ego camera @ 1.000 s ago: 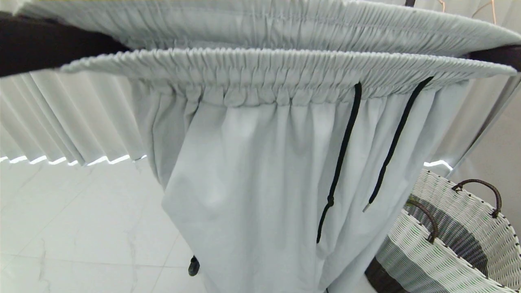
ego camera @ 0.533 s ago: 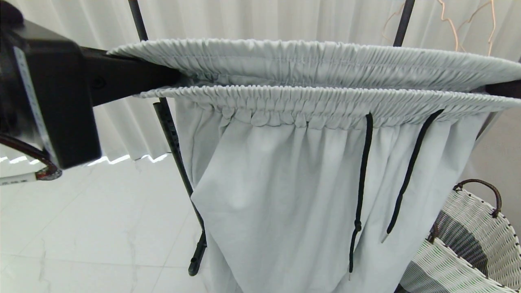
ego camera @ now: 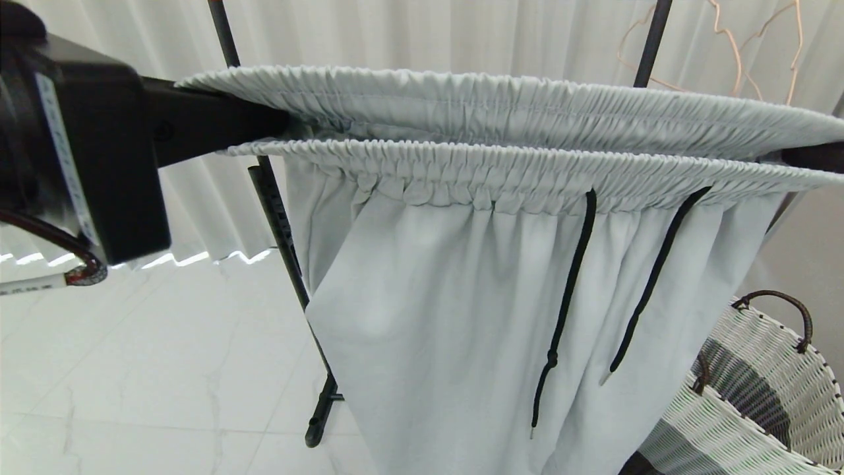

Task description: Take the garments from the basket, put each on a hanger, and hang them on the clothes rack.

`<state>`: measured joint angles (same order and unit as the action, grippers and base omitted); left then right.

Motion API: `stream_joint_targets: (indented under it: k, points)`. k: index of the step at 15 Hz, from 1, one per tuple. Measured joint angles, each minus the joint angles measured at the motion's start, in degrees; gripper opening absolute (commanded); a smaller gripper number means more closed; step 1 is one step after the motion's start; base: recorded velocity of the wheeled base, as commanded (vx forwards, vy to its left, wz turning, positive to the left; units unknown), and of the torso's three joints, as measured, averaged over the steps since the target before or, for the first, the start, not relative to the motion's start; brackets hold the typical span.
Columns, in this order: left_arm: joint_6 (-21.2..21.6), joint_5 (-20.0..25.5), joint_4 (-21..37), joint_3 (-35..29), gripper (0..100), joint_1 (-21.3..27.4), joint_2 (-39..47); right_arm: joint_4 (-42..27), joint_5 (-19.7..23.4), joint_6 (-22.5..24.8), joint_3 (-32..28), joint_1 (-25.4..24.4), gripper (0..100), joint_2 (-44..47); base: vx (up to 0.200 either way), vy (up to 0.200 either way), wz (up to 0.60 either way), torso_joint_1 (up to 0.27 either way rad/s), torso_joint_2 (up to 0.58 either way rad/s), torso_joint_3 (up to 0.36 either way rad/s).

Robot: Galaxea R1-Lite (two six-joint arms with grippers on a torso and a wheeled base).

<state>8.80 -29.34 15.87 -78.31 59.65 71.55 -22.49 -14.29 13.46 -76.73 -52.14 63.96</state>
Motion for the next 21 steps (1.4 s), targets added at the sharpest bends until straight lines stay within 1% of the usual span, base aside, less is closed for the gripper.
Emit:
stream_joint_targets:
  k: [2, 5, 9, 10, 13, 17, 18, 19, 20, 21]
  points:
    - [0.04, -0.02, -1.43, 0.12, 0, 0.16, 0.0, 0.02, -0.18, 0.02, 0.22, -0.67, 0, 0.21, 0.0, 0.0, 0.0, 0.0, 0.0, 0.0]
    - [0.01, -0.02, -1.48, 0.21, 0, 0.2, 0.12, 0.0, -0.24, 0.04, 0.4, -1.77, 0, 0.34, 0.0, 0.0, 0.0, 0.0, 0.0, 0.0]
    - [0.01, 0.0, -1.54, 0.15, 0, 0.2, 0.11, 0.0, -0.22, 0.06, 0.41, -1.99, 0, 0.39, 0.0, 0.0, 0.0, 0.0, 0.0, 0.0]
    - [0.0, 0.0, -1.54, 0.1, 0, 0.2, 0.09, -0.02, -0.24, 0.06, 0.41, -1.99, 100, 0.39, 0.0, 0.0, 0.0, 0.0, 0.0, 0.0]
    - [0.11, -0.21, -1.51, 0.1, 0, 0.13, 0.0, -0.02, -0.18, 0.06, 0.77, -1.96, 100, -0.11, 0.0, 0.0, 0.0, 0.0, 0.0, 0.0]
    - [0.79, -1.01, -1.49, 0.34, 0, -0.96, 0.11, 0.9, 0.22, 0.0, 2.86, -1.96, 100, -2.3, 0.0, 0.0, 0.0, 0.0, 0.0, 0.0]
    - [1.51, -1.37, -1.48, 0.43, 0, -1.3, 0.11, 0.73, -0.32, -0.05, 3.13, -1.0, 100, -2.94, 0.0, 0.0, 0.0, 0.0, 0.0, 0.0]
    - [2.3, -1.69, -1.48, 0.45, 0, -1.83, 0.11, 0.29, -1.01, -0.05, 3.28, 0.96, 100, -3.41, 0.0, 0.0, 0.0, 0.0, 0.0, 0.0]
    - [3.16, -1.91, -1.45, 0.69, 0, -2.9, 0.0, -0.6, -1.69, -0.02, 3.35, 4.16, 100, -3.79, 0.0, 0.0, 0.0, 0.0, 0.0, 0.0]
    - [3.93, -1.91, -1.43, 1.11, 0, -4.33, -0.3, -2.57, -2.24, 0.11, 3.39, 8.51, 100, -4.18, 0.0, 0.0, 0.0, 0.0, 0.0, 0.0]
